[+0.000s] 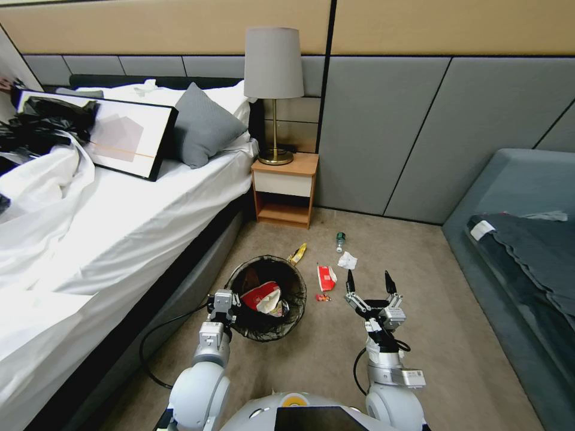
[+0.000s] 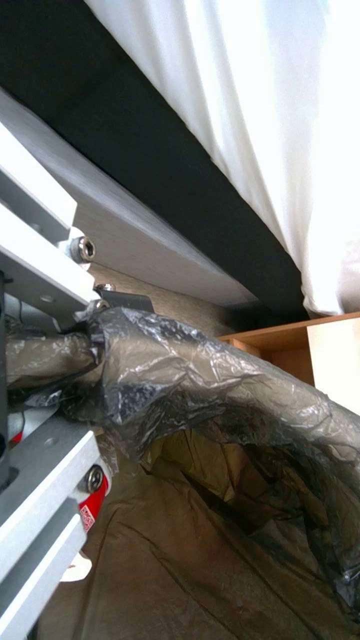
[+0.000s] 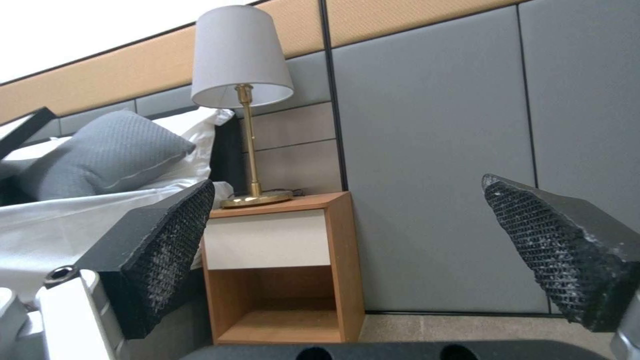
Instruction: Pick up the trash bin, then pick up the garbage from the floor and place it into the trash bin.
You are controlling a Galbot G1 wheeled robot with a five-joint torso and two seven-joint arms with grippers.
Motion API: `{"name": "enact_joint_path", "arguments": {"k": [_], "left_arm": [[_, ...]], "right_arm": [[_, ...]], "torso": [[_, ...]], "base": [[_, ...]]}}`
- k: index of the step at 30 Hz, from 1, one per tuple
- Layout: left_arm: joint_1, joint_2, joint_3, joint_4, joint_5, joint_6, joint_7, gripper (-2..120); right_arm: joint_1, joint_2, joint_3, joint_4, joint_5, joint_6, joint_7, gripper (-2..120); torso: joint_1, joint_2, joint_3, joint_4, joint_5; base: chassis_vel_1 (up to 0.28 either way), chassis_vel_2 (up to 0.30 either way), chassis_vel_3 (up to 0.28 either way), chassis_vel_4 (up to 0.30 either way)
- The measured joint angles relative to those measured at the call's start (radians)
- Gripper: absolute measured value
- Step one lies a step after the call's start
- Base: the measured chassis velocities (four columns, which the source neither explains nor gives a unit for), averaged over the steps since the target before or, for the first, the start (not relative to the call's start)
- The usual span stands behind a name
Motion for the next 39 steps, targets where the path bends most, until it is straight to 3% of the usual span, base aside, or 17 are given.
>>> {"name": "enact_joint_path", "arguments": {"k": [19,39], "left_arm": [[0.0,0.0,0.0,-0.002,0.001,-0.001,-0.001,2],[-0.003,0.001,-0.002,-0.001,-0.003,0.0,-0.001,2]], "right_arm": [[0.023,0.003,0.017,-0.025,-0.009,0.062,-0.049,100],[0.066,-0.045,0.031,-0.012,-0.067,0.044,-0.084,100]], "torso": [[0.0,0.0,0.0,0.0001,0.0],[0.0,0.0,0.0,0.0,0.0001]], "base": [[-0.142,0.142,0.151,-0.143],[-0.01,0.013,0.009,-0.01]]}}
